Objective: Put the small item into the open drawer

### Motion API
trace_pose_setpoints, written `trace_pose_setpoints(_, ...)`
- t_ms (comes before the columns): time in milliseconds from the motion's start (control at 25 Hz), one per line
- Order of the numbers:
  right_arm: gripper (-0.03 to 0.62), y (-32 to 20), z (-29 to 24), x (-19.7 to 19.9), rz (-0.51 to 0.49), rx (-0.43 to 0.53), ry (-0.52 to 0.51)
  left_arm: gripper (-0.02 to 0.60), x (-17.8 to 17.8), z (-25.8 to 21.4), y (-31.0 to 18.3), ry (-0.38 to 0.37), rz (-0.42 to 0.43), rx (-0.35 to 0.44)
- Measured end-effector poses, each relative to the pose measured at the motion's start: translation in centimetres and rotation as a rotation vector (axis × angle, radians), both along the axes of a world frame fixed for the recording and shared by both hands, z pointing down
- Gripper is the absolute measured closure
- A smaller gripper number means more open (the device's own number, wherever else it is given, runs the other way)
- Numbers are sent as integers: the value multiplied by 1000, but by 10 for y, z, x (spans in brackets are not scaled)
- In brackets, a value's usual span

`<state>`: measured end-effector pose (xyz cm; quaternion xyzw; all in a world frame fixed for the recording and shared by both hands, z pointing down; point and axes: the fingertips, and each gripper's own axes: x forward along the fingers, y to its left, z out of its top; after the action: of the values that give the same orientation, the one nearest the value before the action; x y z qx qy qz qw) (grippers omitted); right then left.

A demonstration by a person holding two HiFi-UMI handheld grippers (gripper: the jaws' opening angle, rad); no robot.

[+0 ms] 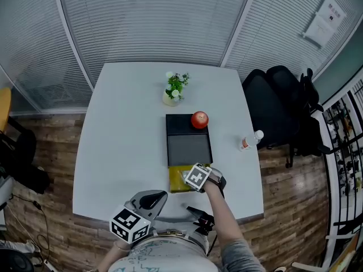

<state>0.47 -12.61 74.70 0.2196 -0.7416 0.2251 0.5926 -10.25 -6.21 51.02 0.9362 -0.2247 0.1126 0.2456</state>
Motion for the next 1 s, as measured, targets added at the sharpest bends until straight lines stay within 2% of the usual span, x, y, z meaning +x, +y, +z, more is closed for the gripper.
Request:
trace_pose_setpoints(200, 594, -1, 1, 0, -23, 6, 20, 584, -2, 1, -4, 6, -15, -15)
trace_pose_setpoints(800, 595, -2, 3, 0, -18, 36, 53, 584, 5, 0, 0, 10, 19, -13)
trace_pose_setpoints(1000, 594, -1, 0, 1, 37, 54, 23, 584, 4, -3, 3, 15, 17, 2)
